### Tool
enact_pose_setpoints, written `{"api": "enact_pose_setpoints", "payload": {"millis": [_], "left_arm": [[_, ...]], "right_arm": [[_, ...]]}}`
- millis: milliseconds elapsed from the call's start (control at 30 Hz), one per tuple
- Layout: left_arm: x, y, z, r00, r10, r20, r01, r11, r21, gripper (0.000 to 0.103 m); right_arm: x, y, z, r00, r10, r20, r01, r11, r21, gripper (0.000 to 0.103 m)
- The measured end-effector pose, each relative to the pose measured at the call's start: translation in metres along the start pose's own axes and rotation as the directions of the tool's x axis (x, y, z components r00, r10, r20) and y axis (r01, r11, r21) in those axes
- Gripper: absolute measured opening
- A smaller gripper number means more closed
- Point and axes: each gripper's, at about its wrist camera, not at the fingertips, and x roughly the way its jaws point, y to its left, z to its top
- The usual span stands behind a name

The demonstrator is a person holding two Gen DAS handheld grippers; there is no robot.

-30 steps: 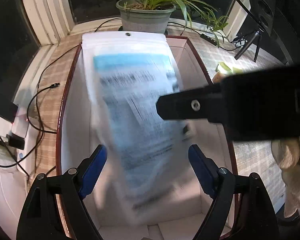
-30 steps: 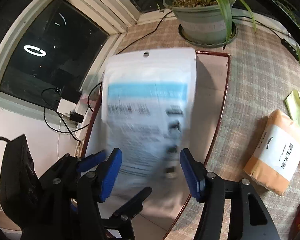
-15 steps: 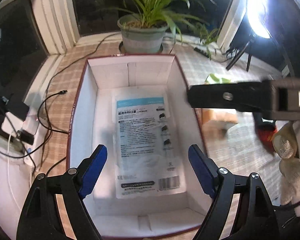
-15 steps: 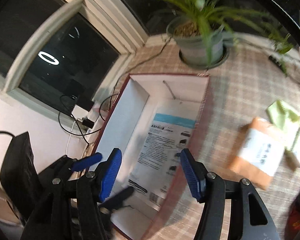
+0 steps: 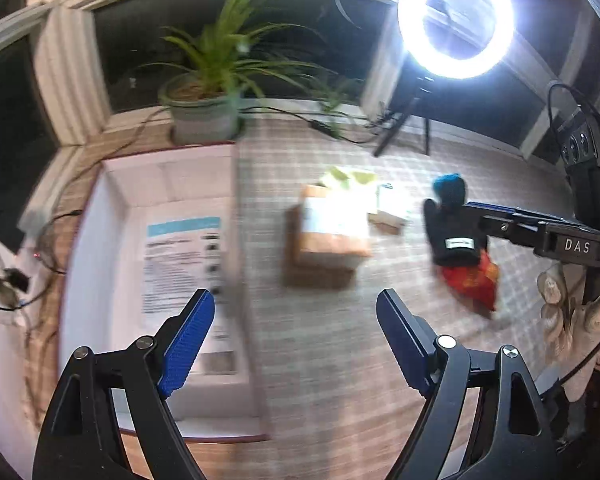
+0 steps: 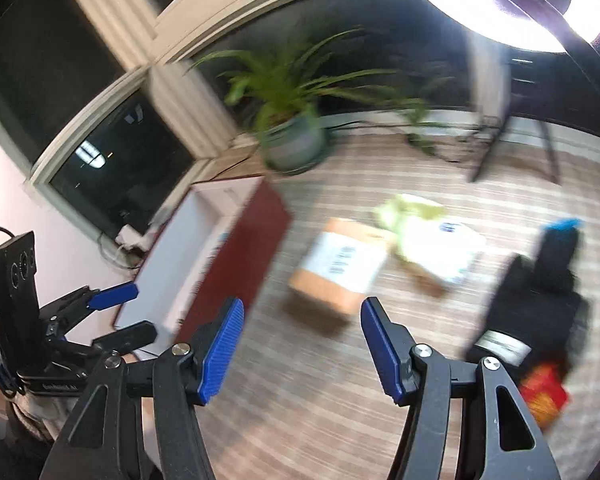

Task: Organize soft objects
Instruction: 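Move the right tool to the orange-and-white tissue pack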

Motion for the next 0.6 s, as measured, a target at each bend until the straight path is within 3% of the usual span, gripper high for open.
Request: {"api": "enact_pose_setpoints", "payload": {"millis": [67, 133, 367, 600], "left_arm": [[0.006, -0.016, -0.002, 1.0, -0.025, -0.004, 0.025, 1.0, 0.004, 0.084], [0.014, -0.032, -0.003, 0.998, -0.056, -0.017, 0.056, 0.998, 0.003, 0.084], [0.041, -0.091, -0.003, 0.989, -0.142, -0.039, 0.141, 0.99, -0.018, 0.084], [0.073, -0.105, -0.013, 0.987, -0.151, -0.046, 0.144, 0.98, -0.137, 0.084]], "right_arm": [[-0.019, -0.026, -0.007, 0.999, -0.026, 0.033, 0.025, 0.999, 0.029, 0.059], [-0.037, -0.052, -0.012, 0.997, -0.054, 0.052, 0.052, 0.997, 0.054, 0.068], [-0.079, -0.123, -0.022, 0.99, -0.124, 0.073, 0.113, 0.984, 0.138, 0.069], [-0.069, -0.145, -0.011, 0.999, -0.046, 0.025, 0.042, 0.986, 0.159, 0.069]]}}
